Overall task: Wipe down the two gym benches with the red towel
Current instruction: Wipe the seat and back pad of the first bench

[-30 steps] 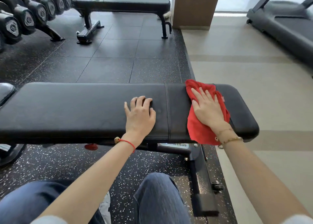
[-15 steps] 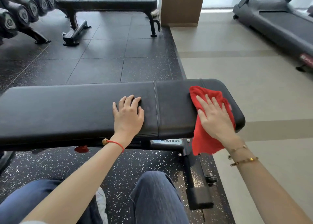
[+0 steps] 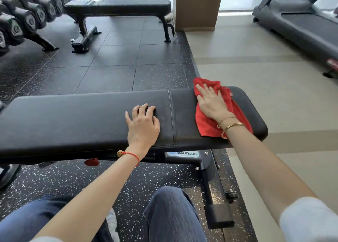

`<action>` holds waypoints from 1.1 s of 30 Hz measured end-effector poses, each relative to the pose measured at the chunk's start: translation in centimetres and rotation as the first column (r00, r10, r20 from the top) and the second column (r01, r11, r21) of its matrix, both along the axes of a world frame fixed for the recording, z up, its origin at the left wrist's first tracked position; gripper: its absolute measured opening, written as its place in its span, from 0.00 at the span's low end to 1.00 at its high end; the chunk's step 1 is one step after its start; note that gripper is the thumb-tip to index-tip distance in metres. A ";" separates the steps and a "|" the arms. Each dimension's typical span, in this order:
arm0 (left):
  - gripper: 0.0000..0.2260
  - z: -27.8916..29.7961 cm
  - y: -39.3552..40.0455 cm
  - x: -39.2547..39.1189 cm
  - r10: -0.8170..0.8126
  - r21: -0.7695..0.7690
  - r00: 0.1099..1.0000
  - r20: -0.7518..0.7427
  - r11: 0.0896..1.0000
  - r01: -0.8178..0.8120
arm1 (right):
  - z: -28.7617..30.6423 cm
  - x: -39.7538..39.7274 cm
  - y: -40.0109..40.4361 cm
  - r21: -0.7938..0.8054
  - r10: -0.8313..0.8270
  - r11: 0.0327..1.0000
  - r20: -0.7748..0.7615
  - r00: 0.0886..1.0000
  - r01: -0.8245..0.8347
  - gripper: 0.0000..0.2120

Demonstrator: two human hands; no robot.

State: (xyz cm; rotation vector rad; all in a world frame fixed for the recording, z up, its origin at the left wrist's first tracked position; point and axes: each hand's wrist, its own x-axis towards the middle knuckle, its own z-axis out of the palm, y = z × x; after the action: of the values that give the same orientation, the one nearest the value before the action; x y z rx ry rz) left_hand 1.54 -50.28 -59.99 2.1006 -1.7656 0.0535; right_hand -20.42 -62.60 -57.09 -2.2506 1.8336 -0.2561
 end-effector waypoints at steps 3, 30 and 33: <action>0.19 -0.1 0.1 0.1 0.007 0.005 1.000 -0.013 1.000 -0.007 | -0.3 3.8 2.0 -0.045 0.143 0.989 0.016 0.990 -0.142 0.25; 0.19 0.5 5.3 19.1 0.304 -0.028 0.949 -0.081 0.951 -0.307 | -1.1 28.7 10.4 -0.114 0.637 0.767 0.008 0.771 -0.632 0.25; 0.19 0.1 5.2 19.3 0.311 -0.050 0.946 -0.092 0.947 -0.316 | -1.4 25.6 11.4 -0.124 0.666 0.741 0.020 0.745 -0.659 0.26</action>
State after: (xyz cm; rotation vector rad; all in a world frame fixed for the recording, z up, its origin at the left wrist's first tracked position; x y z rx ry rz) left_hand 20.81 -45.05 -59.85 2.2821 -1.3497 0.1066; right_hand 5.19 -51.23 -58.53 -2.7589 0.8850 -0.2915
